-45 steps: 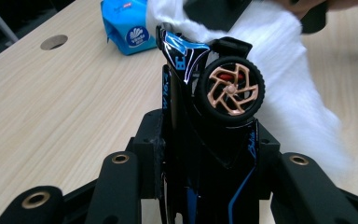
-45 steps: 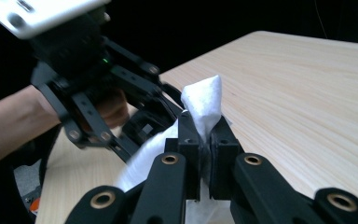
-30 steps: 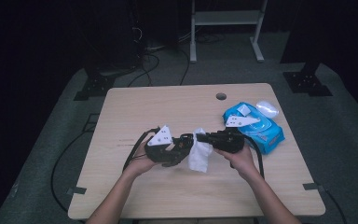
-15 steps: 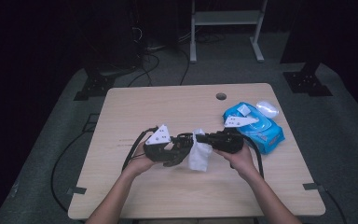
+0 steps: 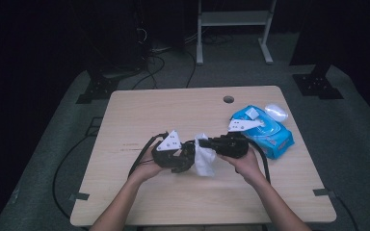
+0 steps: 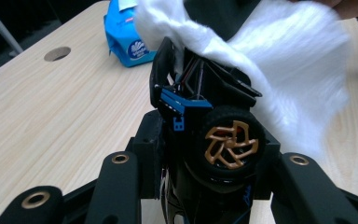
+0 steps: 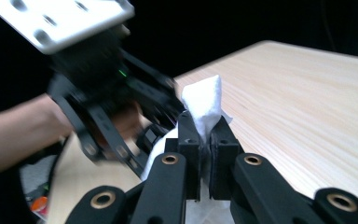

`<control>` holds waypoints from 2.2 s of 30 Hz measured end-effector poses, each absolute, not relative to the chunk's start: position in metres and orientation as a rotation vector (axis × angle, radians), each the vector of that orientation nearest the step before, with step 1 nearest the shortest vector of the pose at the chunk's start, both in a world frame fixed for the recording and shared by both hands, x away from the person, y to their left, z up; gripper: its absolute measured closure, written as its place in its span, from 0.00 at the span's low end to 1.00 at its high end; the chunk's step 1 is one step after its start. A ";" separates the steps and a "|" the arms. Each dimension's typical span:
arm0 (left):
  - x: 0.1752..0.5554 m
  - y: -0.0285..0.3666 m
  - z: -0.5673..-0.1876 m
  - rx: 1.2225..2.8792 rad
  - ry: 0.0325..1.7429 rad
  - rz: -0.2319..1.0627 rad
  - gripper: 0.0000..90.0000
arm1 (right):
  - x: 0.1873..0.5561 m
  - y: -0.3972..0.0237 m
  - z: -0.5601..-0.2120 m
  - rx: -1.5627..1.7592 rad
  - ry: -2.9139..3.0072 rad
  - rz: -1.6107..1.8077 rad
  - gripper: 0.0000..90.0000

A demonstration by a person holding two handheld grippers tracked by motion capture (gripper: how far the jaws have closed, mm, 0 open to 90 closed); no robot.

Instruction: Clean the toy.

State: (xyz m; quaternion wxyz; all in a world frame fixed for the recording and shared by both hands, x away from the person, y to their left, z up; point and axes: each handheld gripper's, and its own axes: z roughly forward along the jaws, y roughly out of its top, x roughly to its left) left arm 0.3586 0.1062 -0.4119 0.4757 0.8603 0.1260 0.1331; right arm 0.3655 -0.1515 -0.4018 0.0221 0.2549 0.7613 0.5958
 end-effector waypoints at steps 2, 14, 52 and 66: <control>0.361 0.106 -0.413 2.106 0.321 0.322 0.63 | 0.367 -0.157 -0.407 0.827 2.361 1.834 0.95; 0.393 0.086 -0.412 2.287 0.355 0.314 0.63 | 0.371 -0.182 -0.417 0.928 2.320 1.789 0.95; 0.412 0.135 -0.424 2.197 0.528 0.100 0.42 | 0.368 -0.207 -0.429 0.995 2.343 1.708 0.95; 0.383 0.124 -0.423 2.220 0.424 0.284 0.42 | 0.364 -0.209 -0.429 0.979 2.363 1.669 0.95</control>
